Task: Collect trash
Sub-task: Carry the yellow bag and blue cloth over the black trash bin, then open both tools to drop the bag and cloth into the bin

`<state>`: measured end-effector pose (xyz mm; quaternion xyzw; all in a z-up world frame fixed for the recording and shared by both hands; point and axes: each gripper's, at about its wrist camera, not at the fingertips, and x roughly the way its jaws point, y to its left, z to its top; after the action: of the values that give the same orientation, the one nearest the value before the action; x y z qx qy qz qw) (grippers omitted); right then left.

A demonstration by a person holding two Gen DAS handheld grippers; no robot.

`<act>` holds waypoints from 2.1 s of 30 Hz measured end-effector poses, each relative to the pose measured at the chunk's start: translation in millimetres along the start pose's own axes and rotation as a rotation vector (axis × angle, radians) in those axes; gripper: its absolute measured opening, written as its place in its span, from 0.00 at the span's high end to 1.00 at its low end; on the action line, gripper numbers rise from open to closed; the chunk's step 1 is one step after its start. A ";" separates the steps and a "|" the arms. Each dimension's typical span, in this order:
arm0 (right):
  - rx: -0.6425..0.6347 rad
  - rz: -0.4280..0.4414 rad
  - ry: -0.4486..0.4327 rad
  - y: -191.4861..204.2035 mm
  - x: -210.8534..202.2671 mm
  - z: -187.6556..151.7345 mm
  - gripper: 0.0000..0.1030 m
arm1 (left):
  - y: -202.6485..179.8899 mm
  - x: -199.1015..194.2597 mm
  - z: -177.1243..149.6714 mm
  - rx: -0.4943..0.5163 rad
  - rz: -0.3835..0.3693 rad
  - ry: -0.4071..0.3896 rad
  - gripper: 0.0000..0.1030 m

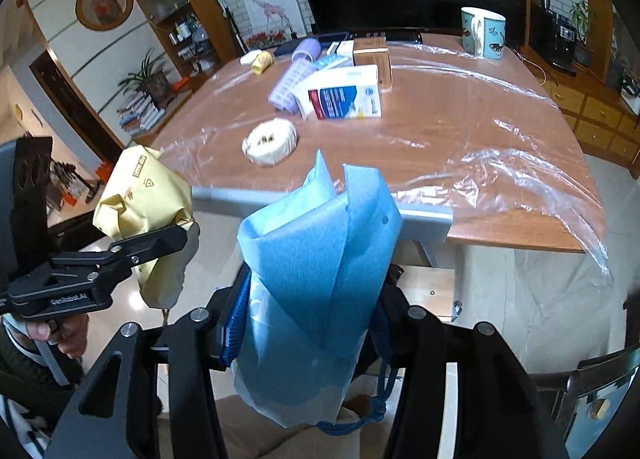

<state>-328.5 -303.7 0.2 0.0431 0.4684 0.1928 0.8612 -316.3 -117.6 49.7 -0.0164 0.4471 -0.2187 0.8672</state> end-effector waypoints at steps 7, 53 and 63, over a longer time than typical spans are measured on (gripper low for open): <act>0.000 -0.008 0.042 -2.8 14.3 -12.9 0.51 | -1.9 17.2 -13.7 0.007 0.017 0.053 0.38; -0.032 -0.098 0.228 -10.8 119.0 -35.8 0.51 | 18.5 103.1 -46.5 0.043 0.083 0.250 0.38; -0.024 -0.126 0.243 -8.4 130.3 -33.5 0.51 | 18.5 118.0 -41.7 0.054 0.086 0.269 0.38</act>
<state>-290.2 -266.5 -123.6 -0.0205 0.5686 0.1477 0.8090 -282.7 -140.4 -70.2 0.0556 0.5534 -0.1936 0.8082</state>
